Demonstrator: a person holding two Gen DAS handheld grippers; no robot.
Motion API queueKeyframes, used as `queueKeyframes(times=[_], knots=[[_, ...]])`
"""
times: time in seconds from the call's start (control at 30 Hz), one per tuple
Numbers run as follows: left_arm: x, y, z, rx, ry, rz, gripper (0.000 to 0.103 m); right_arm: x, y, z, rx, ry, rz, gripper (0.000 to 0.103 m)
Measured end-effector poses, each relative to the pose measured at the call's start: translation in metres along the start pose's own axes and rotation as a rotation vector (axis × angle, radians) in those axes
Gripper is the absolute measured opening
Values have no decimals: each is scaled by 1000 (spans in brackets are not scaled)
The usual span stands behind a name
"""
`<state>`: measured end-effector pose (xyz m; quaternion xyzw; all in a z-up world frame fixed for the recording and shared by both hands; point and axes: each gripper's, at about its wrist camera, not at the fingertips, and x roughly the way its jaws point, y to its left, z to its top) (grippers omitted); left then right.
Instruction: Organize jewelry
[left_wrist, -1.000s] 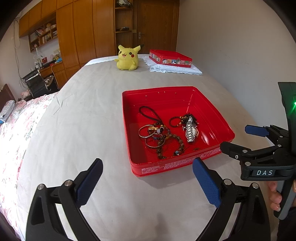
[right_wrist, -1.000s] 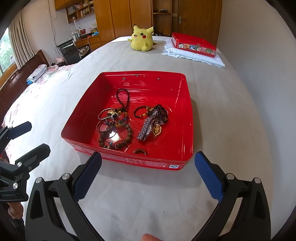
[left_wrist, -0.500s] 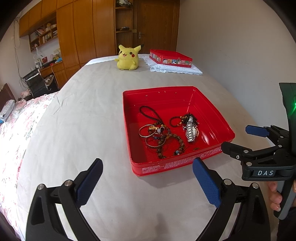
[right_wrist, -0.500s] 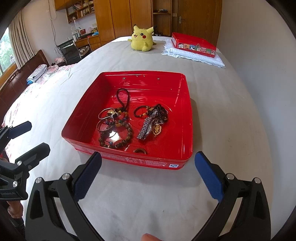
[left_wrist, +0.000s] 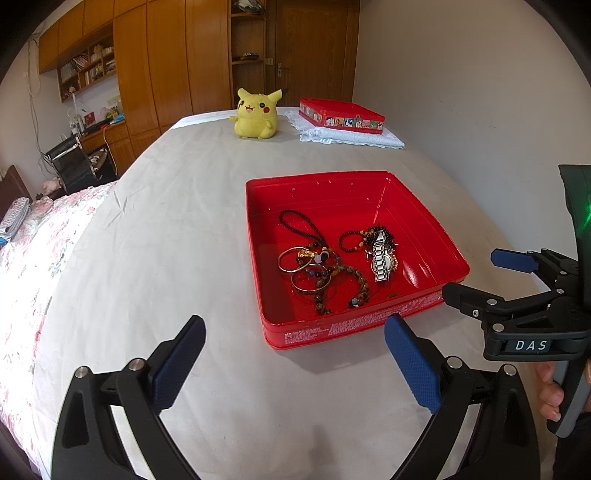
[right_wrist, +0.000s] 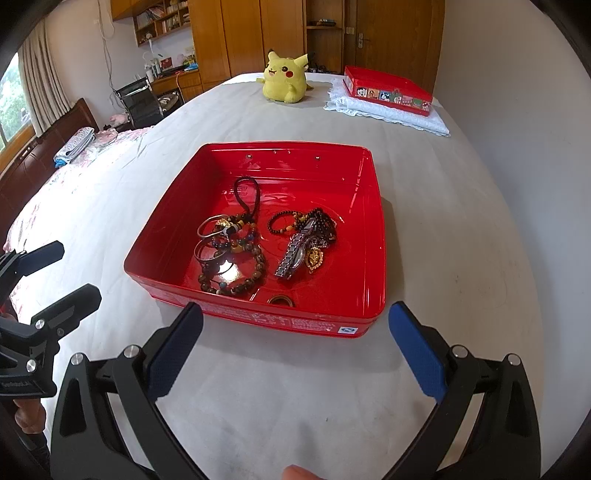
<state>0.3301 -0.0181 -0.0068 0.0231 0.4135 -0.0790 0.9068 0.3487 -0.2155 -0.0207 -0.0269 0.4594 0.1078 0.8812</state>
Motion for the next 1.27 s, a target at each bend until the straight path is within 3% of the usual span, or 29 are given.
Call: queueKeyframes(times=[1.27], knots=[[-12, 3, -3, -5, -12, 17, 98, -4, 0, -1, -2, -4, -4, 100]])
